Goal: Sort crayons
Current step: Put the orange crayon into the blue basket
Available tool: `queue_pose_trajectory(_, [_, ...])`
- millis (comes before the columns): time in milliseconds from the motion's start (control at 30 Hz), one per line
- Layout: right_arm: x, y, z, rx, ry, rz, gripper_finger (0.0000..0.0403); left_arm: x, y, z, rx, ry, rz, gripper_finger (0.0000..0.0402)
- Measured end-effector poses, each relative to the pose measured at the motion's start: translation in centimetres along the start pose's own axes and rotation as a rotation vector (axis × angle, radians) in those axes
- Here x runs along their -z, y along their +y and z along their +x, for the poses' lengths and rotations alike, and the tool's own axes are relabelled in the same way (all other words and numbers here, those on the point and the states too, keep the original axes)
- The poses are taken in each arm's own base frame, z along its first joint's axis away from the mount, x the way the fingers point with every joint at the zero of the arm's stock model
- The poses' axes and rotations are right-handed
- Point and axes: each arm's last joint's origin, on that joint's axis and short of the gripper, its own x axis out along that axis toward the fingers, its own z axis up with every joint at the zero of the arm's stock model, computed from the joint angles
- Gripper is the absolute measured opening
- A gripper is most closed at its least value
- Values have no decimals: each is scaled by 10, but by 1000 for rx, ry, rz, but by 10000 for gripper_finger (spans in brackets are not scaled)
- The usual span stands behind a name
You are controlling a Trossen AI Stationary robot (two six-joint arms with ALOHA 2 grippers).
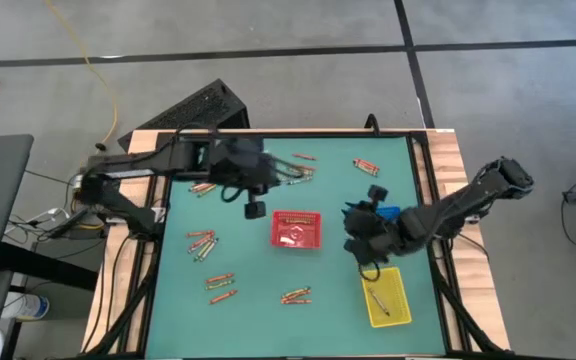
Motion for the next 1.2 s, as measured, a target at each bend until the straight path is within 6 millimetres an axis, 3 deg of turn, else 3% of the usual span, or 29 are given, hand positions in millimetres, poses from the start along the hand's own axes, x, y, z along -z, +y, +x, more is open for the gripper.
queue_pose_trajectory(133, [-11,-3,22,-214,-22,-47,95,51,-5,-12,8,-119,-133,11])
queue_pose_trajectory(267, [-9,-1,47,-449,-141,-68,95,101,-15,-20,45,-310,-207,11])
queue_pose_trajectory(433, [-7,-11,62,-438,-191,21,95,157,-21,-23,79,-541,-275,11])
queue_pose_trajectory(600, [-10,-19,69,-417,-197,118,95,205,-26,-14,140,-592,-325,11])
queue_pose_trajectory(767, [-14,-22,70,-421,-207,242,95,235,-32,-5,199,-534,-353,11])
queue_pose_trajectory(867, [-16,-14,62,-457,-228,267,95,247,-37,-1,218,-505,-350,11])
queue_pose_trajectory(1033, [-13,3,48,-498,-229,230,95,258,-43,3,217,-474,-287,11])
queue_pose_trajectory(1200, [-3,-2,53,-373,-133,197,95,263,-43,4,191,-454,-292,11])
